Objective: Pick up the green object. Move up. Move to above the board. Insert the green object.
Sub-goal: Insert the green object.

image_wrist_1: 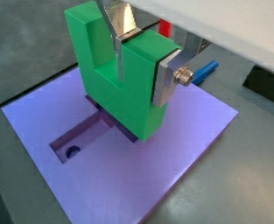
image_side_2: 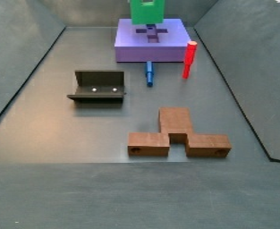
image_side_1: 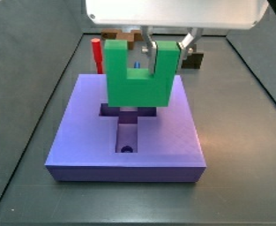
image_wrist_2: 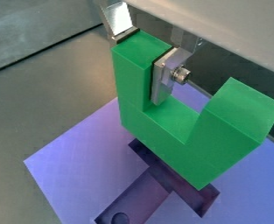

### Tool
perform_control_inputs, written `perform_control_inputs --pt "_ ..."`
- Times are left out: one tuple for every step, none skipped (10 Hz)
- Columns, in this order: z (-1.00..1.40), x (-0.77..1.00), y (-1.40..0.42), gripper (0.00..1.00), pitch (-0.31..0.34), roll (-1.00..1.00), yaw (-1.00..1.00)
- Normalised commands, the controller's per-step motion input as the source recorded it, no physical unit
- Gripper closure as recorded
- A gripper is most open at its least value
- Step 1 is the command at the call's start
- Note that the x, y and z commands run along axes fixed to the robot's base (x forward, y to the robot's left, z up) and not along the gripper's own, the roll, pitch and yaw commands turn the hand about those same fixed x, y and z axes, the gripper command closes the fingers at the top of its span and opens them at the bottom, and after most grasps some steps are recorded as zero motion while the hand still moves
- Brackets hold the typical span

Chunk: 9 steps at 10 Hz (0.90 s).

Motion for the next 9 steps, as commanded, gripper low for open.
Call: perform_control_inputs --pt "-0.19 0.00 0.00 1.00 -0.017 0.10 0.00" --pt "-0.15 -0.12 0.00 1.00 -0.110 0.12 -0.10" --pt "-0.09 -0.23 0.00 1.00 -0.194 0.12 -0.20" --pt "-0.08 -0.23 0.00 1.00 -0.250 0.09 -0.21" --pt "-0.07 -0.19 -0.01 1.00 -0.270 0.07 -0.13" --pt "-0.13 -0.22 0.00 1.00 -0.293 0.03 0.00" --pt "-0.17 -0.21 0.00 1.00 -0.323 0.00 0.00" --pt "-0.20 -0.23 0.00 1.00 -0.347 0.00 0.00" --pt "-0.14 -0.13 0.00 1.00 -0.306 0.00 0.00"
